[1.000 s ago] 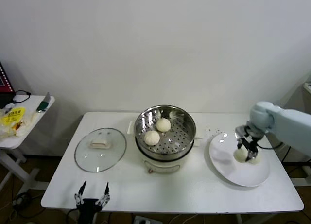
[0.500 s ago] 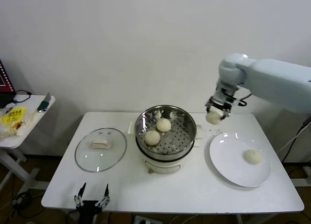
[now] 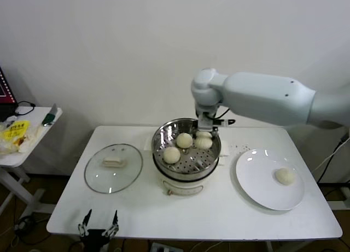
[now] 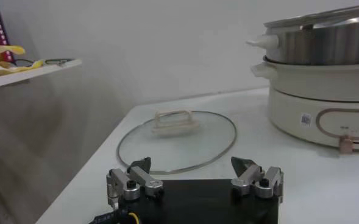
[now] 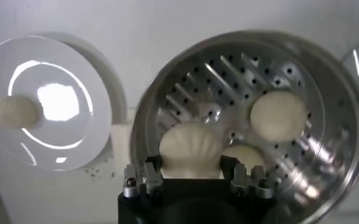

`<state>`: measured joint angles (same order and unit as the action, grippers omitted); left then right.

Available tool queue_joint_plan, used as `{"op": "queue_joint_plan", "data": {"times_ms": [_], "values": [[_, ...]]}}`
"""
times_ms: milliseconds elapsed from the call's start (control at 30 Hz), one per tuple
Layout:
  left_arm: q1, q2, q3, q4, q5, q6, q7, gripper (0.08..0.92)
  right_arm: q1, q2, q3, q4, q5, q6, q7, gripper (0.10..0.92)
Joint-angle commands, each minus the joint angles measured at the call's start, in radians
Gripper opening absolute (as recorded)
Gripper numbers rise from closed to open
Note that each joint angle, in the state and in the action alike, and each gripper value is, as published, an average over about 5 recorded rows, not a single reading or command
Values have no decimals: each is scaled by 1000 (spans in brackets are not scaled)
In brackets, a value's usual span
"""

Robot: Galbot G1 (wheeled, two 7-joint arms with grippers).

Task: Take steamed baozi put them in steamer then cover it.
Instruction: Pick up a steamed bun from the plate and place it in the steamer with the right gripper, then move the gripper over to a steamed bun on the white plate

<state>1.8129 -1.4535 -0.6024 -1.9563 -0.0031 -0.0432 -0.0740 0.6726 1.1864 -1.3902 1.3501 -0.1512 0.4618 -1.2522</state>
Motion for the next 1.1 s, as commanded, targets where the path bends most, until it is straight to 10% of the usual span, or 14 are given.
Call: {"op": "queue_joint_plan", "data": {"times_ms": [33,1100], "values": [[3,5,-4,0,-8,0,0,823,-108,104,14,6,-52,48,-7,645],[4,6,-13,0,-18,-6,1,823,-57,-53,108,2,-70,10,44,823]]}}
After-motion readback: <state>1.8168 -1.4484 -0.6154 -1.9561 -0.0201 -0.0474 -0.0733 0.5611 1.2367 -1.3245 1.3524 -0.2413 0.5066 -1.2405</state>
